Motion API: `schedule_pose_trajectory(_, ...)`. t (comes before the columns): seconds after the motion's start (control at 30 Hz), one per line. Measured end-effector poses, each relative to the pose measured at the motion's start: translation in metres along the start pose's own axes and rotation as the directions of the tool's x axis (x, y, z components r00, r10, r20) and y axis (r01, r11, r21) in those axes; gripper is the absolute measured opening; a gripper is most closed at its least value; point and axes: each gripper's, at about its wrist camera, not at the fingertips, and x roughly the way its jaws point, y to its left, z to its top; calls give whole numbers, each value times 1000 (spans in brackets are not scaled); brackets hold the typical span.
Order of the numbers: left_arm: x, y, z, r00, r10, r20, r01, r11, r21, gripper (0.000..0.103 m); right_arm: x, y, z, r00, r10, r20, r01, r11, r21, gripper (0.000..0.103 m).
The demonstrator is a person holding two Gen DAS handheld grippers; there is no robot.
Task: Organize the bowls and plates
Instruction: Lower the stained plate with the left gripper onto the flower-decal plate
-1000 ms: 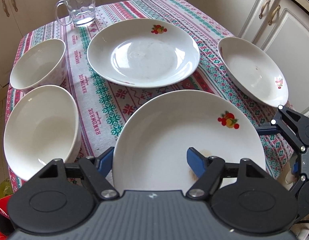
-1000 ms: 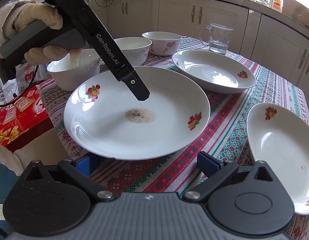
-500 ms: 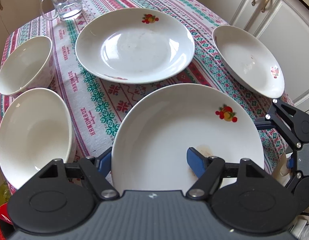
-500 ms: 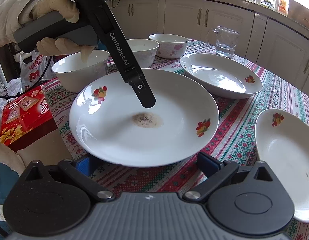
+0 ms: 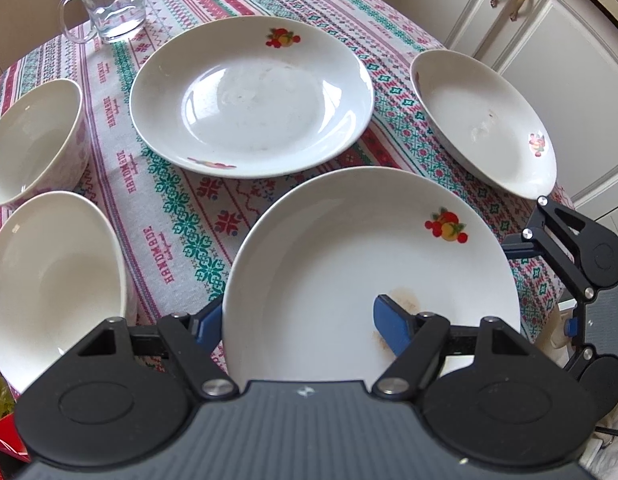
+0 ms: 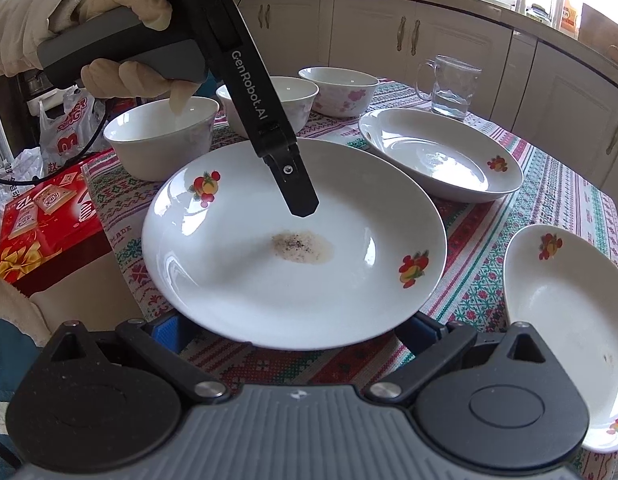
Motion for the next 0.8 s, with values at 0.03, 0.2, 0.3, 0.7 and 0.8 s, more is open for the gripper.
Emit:
schedule_pose_trajectory(0.03,0,-1,0,1000,2,2,-2,1000,4,76,0,-1,0,1000,2,-1,-2,1000,4,103)
schedule_pose_trajectory(0.2,1,-1,1,1000,7,-2,-7,1000,13,76,1,-3,0,1000,12,2,-12,1000,19,103)
schedule_pose_trajectory(0.3,0,-1,1,1000,2,-2,-2,1000,15,76,1,-2,0,1000,9,-2,-9,1000,20,103)
schedule_pose_trajectory(0.7,-4,0,2,1000,-13,10,13,1000,4,76,0,-7,5,1000,18,-20,-17,1000,21,103)
schedule_pose_trajectory(0.8,-6,-1,1,1000,-12,18,12,1000,4,76,-1,-10,7,999,26,-24,-26,999,27,103)
